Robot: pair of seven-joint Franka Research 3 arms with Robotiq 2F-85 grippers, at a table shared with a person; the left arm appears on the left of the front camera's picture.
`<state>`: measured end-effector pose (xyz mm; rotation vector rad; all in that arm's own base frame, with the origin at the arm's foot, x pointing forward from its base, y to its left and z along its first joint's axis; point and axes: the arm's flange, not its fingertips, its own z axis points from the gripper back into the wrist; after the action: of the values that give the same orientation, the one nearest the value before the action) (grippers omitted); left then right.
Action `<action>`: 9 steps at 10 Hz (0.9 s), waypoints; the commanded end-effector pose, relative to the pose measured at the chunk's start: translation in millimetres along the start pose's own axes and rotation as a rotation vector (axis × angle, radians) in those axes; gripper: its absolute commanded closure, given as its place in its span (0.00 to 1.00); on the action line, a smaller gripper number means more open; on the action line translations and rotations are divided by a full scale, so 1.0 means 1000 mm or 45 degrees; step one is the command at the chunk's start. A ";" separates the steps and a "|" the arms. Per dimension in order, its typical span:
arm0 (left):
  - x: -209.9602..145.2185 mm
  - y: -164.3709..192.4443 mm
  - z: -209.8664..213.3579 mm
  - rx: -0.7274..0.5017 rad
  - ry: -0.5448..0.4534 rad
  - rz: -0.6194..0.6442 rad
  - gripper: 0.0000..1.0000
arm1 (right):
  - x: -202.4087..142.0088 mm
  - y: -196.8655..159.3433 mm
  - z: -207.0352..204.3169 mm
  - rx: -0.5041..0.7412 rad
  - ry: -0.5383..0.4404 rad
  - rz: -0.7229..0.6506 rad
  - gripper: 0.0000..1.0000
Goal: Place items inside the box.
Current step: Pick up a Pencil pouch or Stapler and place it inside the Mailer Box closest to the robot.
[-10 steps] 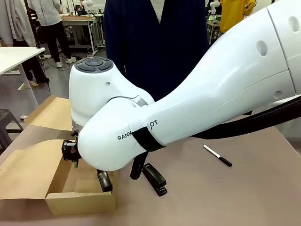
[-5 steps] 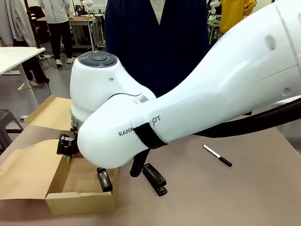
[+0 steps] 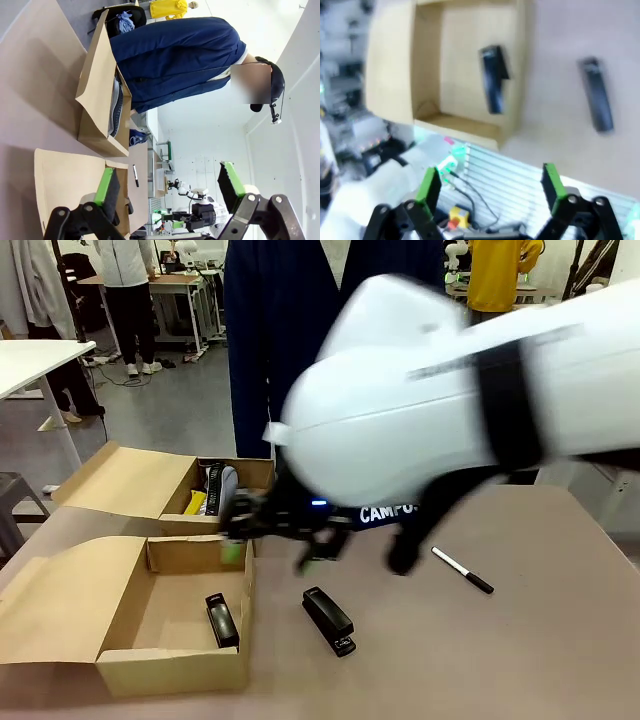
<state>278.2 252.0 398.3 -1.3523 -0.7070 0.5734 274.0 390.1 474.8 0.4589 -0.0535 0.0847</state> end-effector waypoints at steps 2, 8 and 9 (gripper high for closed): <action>-0.004 -0.001 -0.001 -0.016 0.001 -0.010 0.00 | -0.035 -0.135 0.078 0.137 -0.196 -0.202 0.00; -0.004 -0.001 -0.001 -0.016 0.001 -0.010 0.00 | -0.099 -0.334 0.142 0.545 -0.208 -0.315 0.00; -0.004 -0.001 -0.001 -0.016 0.001 -0.010 0.00 | -0.125 -0.370 0.119 0.609 -0.166 -0.400 0.00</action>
<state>278.4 251.9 398.3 -1.3529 -0.7064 0.5727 275.0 15.2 541.0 0.9132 -0.1243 -0.2212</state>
